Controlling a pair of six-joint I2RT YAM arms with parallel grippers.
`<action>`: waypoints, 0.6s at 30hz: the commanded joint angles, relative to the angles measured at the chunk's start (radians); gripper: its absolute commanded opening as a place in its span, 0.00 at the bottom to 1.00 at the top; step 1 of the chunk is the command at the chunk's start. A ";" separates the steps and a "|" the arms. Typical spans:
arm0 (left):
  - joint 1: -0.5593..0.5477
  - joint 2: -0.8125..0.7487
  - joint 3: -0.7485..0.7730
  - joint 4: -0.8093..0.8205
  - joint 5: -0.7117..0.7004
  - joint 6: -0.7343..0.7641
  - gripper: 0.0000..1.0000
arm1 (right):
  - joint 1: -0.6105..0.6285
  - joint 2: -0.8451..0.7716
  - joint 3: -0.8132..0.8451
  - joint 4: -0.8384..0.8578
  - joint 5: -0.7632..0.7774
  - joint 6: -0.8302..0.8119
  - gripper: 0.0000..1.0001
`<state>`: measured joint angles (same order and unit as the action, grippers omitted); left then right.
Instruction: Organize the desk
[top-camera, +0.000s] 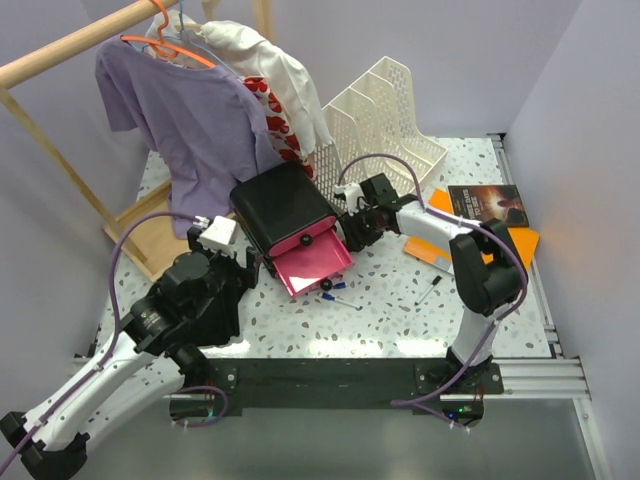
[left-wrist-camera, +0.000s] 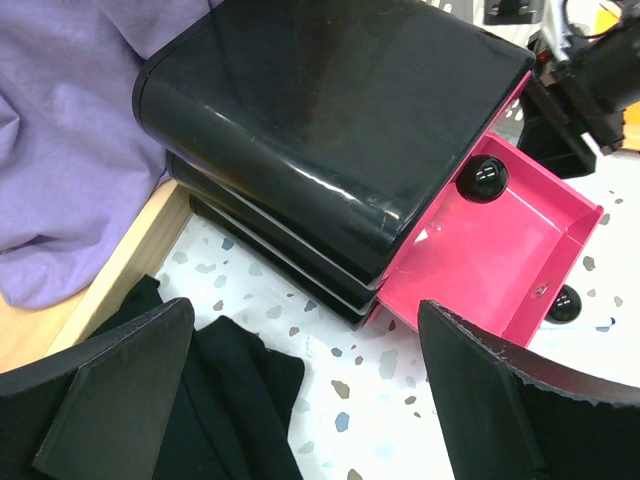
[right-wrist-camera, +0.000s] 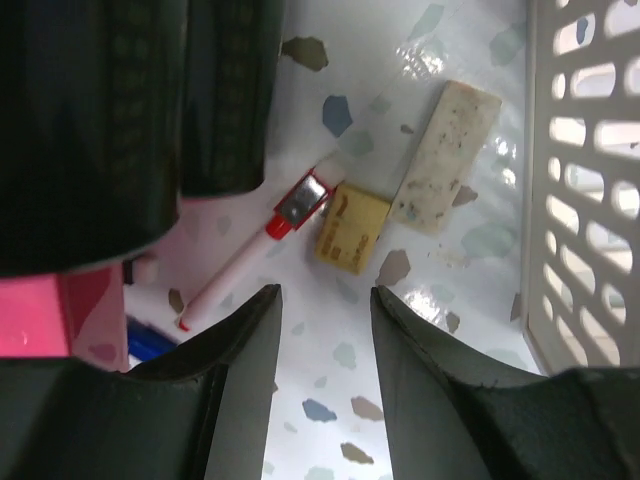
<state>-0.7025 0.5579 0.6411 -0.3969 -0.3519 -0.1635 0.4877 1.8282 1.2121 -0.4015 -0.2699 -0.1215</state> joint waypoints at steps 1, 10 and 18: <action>0.005 -0.012 -0.004 0.052 -0.012 0.005 1.00 | 0.022 0.040 0.058 0.030 0.075 0.046 0.46; 0.005 -0.016 -0.008 0.053 0.010 0.010 1.00 | 0.031 0.100 0.075 0.059 0.143 0.051 0.48; 0.005 -0.018 -0.008 0.058 0.021 0.013 1.00 | 0.040 0.109 0.064 0.073 0.166 0.068 0.49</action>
<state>-0.7025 0.5438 0.6411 -0.3962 -0.3443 -0.1631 0.5201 1.9251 1.2594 -0.3649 -0.1375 -0.0761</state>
